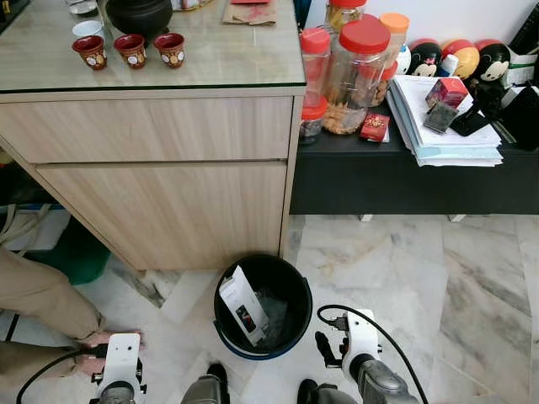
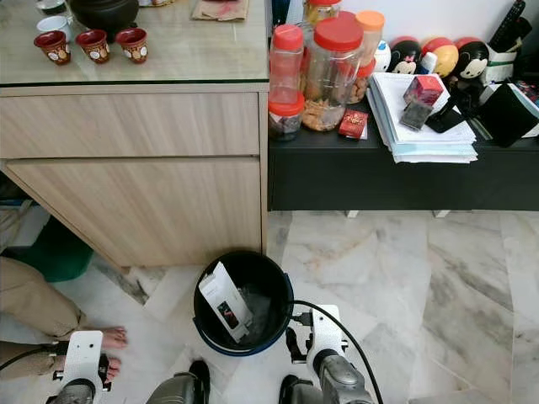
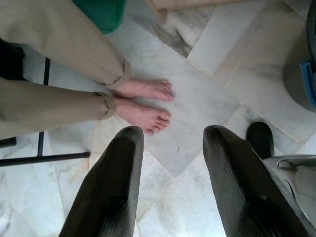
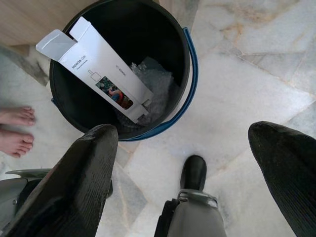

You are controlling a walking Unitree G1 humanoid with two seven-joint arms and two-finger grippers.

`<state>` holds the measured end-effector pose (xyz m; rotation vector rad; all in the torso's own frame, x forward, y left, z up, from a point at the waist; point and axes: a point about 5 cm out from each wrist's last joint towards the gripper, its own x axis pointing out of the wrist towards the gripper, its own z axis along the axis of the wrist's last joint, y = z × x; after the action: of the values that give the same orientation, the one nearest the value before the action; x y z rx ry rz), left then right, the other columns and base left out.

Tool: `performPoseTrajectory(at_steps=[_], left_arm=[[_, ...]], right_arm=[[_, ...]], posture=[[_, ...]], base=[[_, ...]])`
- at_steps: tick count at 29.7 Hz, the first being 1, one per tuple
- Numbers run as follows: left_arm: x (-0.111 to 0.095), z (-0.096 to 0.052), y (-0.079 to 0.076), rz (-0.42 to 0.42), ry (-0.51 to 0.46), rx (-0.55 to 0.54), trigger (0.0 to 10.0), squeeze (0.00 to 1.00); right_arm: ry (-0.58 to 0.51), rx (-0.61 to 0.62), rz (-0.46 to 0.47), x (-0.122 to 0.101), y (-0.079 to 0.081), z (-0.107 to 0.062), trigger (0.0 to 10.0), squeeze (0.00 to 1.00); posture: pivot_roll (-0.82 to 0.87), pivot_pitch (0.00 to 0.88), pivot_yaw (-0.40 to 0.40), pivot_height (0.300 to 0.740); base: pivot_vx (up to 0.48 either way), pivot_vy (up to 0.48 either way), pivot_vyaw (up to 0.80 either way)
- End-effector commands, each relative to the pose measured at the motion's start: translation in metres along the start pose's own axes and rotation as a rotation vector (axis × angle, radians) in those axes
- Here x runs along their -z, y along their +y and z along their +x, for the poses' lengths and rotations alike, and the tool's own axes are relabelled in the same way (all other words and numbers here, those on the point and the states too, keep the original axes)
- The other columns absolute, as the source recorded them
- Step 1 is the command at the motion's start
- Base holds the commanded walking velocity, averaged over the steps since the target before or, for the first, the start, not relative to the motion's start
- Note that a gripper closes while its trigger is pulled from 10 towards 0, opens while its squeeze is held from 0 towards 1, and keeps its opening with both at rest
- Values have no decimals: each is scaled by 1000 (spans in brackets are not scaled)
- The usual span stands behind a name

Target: Picking trash to rubbish bin

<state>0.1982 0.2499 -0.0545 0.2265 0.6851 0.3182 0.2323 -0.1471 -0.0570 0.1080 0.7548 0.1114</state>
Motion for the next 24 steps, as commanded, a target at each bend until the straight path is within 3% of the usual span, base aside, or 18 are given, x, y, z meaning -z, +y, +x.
performPoseTrajectory(at_steps=[1,7,24], left_arm=[[21,-6,6,-1,82,-23,10000,0],[36,-13,-1,-9,147,29,10000,0],[34,-12,-4,-51,153,26,10000,0]], right_arm=[[38,3,3,12,-1,-3,10000,0],[63,3,-20,19,-2,-5,10000,0],[63,8,-11,18,-4,-5,10000,0]], posture=[[140,180,-19,740],[138,180,-24,740],[134,191,-33,740]], base=[[0,0,0],[0,0,0],[0,0,0]])
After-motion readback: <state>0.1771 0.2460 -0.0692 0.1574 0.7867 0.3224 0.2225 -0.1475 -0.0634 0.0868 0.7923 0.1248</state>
